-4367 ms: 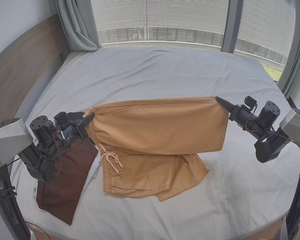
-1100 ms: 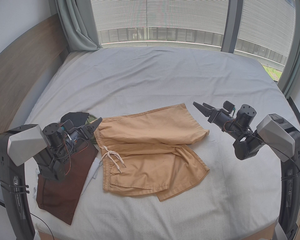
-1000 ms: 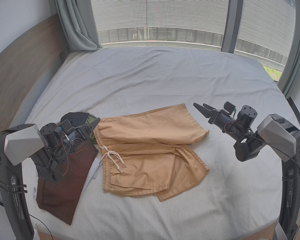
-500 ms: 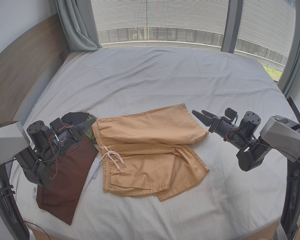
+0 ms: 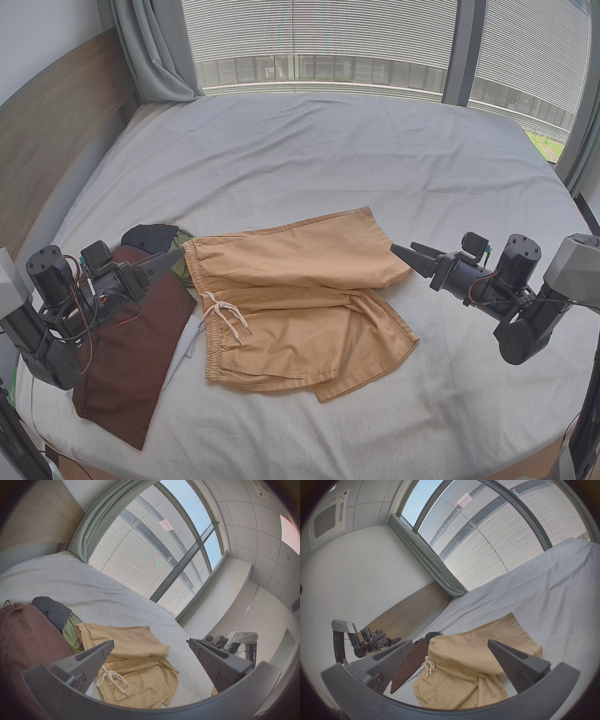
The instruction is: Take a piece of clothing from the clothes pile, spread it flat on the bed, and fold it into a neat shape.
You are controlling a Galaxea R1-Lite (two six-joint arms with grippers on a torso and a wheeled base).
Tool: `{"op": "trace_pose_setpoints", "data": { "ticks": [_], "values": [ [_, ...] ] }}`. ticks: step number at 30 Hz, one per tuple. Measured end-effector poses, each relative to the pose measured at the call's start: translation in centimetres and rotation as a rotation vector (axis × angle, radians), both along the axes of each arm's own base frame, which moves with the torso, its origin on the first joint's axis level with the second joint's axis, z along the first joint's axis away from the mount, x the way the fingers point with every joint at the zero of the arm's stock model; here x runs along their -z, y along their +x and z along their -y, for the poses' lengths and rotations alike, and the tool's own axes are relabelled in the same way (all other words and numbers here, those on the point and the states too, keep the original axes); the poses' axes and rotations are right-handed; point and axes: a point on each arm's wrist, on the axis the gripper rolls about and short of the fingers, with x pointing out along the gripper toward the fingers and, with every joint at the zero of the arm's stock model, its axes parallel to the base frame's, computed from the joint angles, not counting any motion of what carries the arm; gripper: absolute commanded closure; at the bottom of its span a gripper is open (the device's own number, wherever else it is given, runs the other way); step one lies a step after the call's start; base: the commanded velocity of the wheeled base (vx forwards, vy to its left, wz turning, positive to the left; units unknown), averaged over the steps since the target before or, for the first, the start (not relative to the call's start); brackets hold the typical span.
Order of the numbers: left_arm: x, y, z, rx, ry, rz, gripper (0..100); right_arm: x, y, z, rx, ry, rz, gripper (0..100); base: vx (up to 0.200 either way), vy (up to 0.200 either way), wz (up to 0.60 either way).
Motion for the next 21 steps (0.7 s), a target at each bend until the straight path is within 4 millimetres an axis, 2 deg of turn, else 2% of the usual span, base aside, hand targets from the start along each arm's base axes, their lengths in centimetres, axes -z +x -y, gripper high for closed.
{"op": "trace_pose_setpoints", "data": {
  "ticks": [7, 21],
  "values": [
    [-0.1, -0.8, 0.0, 0.018, 0.054, 0.036, 0, -0.1, -2.6, 0.6, 0.0, -0.03, -0.035, 0, 0.0, 0.0, 0.0],
    [1.7, -2.1, 0.3, 0.056, 0.152, 0.026, 0, -0.5, -4.8, 1.1, -0.004, -0.064, -0.034, 0, 0.0, 0.0, 0.0]
  ]
}}
